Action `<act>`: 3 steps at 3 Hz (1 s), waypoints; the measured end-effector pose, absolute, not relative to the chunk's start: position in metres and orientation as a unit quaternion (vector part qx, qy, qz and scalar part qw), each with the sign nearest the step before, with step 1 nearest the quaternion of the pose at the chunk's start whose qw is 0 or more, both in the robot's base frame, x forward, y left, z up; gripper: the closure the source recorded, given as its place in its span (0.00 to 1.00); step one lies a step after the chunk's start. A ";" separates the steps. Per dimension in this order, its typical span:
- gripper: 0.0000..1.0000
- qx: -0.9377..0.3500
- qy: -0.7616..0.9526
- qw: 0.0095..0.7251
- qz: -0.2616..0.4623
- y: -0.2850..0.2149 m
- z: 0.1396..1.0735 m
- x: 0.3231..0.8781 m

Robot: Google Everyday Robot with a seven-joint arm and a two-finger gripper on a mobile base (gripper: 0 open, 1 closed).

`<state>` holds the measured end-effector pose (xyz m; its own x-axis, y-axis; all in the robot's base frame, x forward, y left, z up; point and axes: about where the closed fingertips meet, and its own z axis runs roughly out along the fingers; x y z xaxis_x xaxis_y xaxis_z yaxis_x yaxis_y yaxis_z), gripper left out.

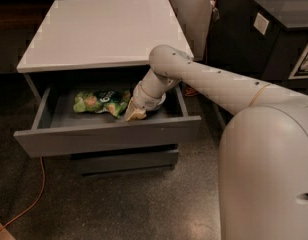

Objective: Pick green rice chip bag from top drawer and place on counter

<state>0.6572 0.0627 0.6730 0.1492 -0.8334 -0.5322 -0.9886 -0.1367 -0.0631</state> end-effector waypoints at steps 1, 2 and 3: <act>1.00 -0.734 0.620 0.193 0.198 0.074 0.670 0.640; 1.00 -0.740 0.615 0.185 0.200 0.086 0.671 0.628; 1.00 -0.742 0.614 0.178 0.199 0.106 0.681 0.602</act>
Offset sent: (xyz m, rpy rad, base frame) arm -0.0416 0.0339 0.0036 -0.0264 0.0372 0.0526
